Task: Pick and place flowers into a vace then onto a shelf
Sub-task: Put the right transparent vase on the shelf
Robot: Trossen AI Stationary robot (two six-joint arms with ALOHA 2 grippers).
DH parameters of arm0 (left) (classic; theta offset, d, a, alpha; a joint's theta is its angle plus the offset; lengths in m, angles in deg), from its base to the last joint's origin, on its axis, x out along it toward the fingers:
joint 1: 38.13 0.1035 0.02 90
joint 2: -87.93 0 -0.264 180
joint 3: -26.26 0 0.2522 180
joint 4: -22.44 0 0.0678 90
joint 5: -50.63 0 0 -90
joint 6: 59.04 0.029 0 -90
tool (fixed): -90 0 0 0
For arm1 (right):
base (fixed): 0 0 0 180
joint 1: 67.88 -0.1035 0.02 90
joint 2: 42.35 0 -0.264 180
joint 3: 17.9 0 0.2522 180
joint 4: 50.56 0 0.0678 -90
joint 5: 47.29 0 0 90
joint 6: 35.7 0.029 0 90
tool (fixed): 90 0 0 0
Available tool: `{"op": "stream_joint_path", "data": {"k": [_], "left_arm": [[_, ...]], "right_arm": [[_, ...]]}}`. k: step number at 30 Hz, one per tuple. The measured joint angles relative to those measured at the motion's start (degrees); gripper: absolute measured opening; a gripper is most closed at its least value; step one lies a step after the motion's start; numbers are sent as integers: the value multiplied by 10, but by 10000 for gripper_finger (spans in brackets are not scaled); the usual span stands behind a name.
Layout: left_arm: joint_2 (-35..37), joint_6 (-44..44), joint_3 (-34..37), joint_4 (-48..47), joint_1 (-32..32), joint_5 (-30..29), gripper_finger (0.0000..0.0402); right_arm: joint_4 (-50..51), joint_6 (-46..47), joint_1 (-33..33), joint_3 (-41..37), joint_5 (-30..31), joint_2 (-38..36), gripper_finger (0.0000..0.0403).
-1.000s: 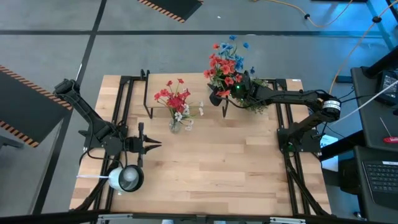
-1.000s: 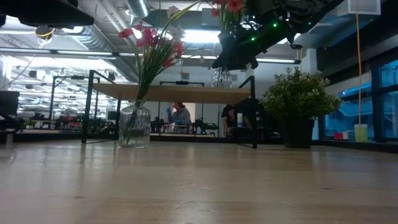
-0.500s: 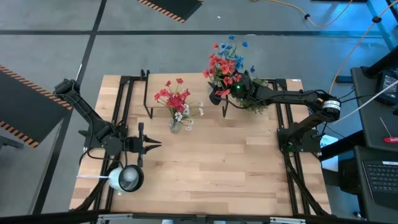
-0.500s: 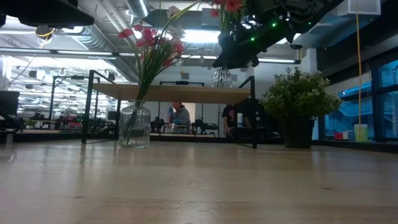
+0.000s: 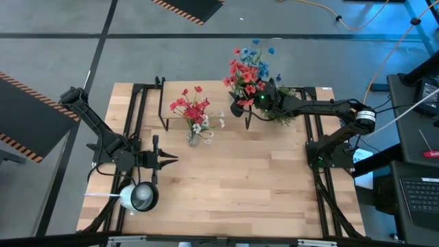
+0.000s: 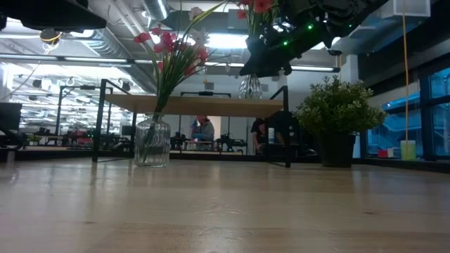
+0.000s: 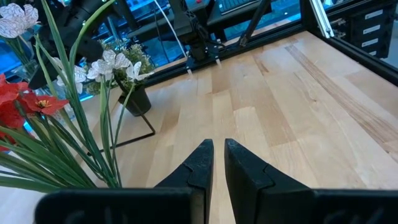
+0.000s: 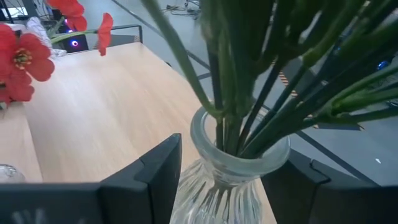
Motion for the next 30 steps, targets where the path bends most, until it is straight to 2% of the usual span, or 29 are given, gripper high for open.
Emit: {"op": "stream_joint_path", "data": {"k": [30], "left_arm": [[0,-1,0,0,0,2,33]], "right_arm": [[13,10,-3,0,-1,-9,203]]}}
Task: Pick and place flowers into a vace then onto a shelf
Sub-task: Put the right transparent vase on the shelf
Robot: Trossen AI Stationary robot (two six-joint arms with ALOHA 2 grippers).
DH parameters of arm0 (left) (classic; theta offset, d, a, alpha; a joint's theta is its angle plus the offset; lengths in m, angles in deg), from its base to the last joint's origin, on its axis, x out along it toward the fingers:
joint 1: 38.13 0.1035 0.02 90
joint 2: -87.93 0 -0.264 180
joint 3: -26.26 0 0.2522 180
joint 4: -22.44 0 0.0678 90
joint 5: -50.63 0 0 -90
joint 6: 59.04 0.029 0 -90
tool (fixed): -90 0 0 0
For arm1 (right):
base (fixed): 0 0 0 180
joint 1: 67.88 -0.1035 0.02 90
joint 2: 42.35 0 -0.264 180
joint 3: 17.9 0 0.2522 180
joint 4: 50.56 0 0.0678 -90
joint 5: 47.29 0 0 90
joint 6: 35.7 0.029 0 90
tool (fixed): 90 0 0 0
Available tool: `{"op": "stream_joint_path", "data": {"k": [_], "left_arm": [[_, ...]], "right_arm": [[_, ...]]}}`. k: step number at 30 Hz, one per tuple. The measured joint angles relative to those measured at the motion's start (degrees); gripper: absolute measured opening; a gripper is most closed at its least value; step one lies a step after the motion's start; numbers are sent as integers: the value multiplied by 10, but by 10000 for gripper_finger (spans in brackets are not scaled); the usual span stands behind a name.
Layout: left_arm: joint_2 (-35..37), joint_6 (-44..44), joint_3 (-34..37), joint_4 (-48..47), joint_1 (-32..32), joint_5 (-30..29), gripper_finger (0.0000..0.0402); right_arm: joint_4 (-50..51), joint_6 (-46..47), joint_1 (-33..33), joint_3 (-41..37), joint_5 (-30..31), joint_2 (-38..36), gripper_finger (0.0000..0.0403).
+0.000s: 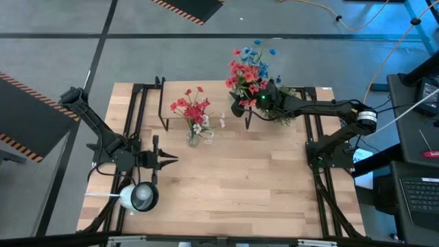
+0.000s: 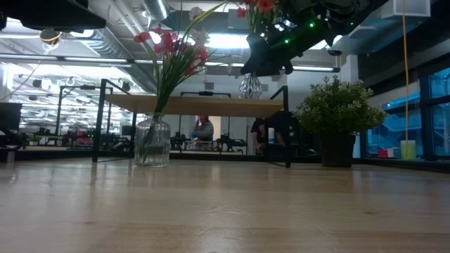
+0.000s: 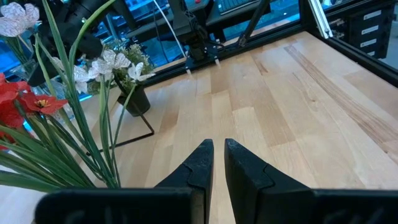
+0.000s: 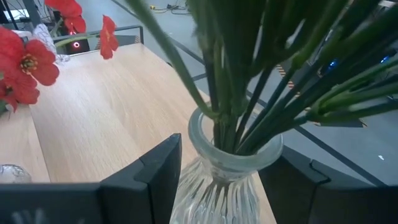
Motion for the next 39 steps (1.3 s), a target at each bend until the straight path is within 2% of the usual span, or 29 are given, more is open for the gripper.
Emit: {"op": "stream_joint_path", "data": {"k": [13,39], "left_arm": [[0,0,0,0,0,0,33],[0,1,0,0,0,0,33]], "right_arm": [[40,3,-14,2,0,-35,203],[19,1,0,2,-1,-35,203]]}}
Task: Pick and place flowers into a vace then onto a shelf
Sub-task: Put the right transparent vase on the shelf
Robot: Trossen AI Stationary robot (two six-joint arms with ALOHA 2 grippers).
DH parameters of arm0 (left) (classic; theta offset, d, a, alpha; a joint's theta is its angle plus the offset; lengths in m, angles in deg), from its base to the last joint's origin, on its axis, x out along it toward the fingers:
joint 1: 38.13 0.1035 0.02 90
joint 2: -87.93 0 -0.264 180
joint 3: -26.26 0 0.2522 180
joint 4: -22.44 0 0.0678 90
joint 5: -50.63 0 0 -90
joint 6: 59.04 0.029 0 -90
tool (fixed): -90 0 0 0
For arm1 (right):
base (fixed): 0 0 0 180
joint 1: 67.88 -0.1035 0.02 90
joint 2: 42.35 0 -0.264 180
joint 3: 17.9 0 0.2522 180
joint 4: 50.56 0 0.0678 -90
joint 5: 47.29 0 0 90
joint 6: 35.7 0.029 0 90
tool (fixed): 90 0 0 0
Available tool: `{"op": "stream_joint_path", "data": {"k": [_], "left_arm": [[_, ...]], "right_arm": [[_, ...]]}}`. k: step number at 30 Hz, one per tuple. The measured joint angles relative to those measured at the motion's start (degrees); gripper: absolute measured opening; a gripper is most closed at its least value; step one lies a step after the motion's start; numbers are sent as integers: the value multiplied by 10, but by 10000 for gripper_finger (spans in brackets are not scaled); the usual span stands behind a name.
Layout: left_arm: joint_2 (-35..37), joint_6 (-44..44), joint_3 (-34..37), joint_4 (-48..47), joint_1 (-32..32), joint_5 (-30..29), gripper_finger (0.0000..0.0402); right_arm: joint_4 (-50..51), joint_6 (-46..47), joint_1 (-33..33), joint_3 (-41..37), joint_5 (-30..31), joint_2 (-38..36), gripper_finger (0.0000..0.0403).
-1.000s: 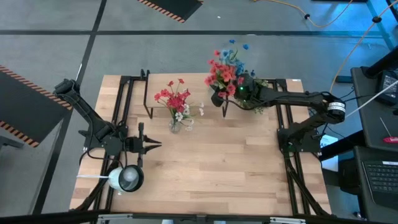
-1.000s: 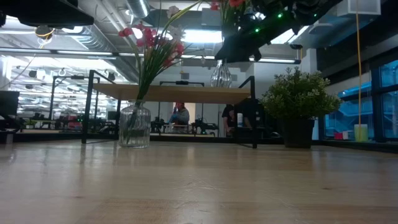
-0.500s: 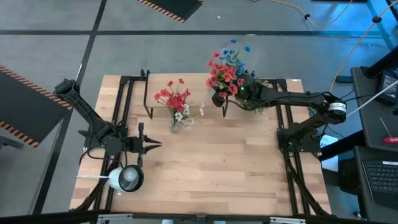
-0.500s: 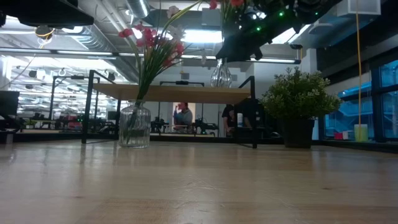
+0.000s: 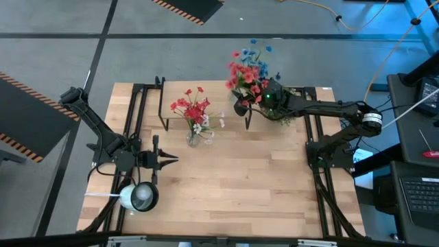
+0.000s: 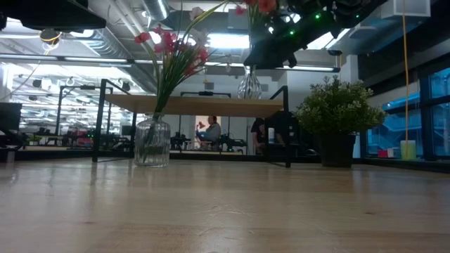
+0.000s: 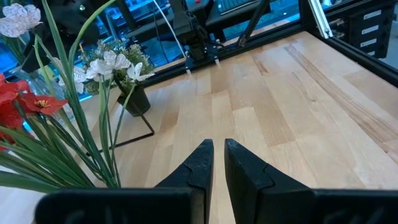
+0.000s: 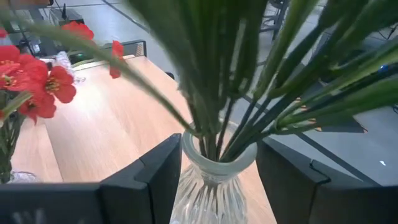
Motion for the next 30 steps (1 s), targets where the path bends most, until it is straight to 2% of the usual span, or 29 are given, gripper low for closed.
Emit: {"op": "stream_joint_path", "data": {"k": [19,30], "left_arm": [[0,0,0,0,0,0,33],[0,0,0,0,0,0,33]], "right_arm": [[0,-3,1,3,-1,0,203],[114,2,0,71,-1,0,203]]}}
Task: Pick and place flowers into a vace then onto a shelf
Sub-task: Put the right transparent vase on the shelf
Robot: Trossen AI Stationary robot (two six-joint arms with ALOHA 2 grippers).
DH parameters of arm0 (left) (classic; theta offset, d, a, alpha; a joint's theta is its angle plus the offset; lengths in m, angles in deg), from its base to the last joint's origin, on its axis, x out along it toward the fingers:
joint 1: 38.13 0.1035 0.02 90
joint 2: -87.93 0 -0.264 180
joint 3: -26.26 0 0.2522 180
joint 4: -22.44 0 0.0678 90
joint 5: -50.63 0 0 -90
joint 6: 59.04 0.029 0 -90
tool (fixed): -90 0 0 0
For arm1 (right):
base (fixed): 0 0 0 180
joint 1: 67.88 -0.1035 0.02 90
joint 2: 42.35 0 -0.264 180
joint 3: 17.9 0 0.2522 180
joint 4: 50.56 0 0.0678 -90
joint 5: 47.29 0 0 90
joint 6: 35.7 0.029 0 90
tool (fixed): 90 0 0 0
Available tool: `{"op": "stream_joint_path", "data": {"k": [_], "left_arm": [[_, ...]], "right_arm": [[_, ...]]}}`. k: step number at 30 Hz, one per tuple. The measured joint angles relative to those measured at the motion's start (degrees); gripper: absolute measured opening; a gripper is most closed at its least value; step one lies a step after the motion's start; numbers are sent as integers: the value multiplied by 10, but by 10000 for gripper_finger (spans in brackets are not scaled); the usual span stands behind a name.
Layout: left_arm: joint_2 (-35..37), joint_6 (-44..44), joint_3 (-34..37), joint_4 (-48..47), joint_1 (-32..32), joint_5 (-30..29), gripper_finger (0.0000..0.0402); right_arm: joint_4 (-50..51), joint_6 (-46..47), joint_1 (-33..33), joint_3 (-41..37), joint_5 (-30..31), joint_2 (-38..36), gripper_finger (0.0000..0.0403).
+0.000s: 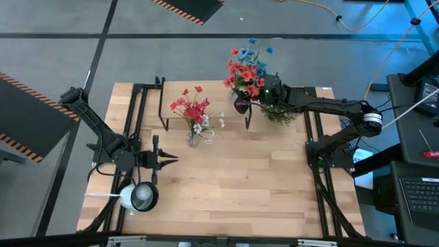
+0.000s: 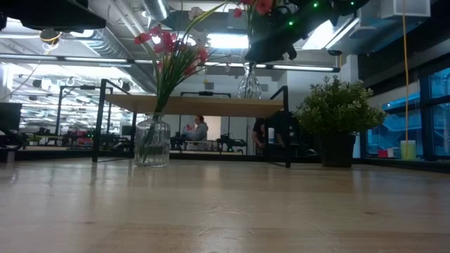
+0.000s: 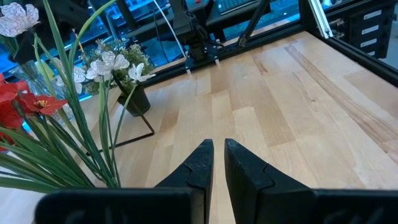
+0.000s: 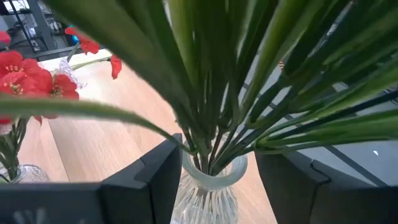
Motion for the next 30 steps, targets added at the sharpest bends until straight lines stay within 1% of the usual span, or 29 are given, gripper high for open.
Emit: {"op": "stream_joint_path", "data": {"k": [17,30], "left_arm": [[0,0,0,0,0,0,33],[0,0,0,0,0,0,33]], "right_arm": [[27,2,0,4,6,-2,203],[42,14,0,4,7,-33,203]]}}
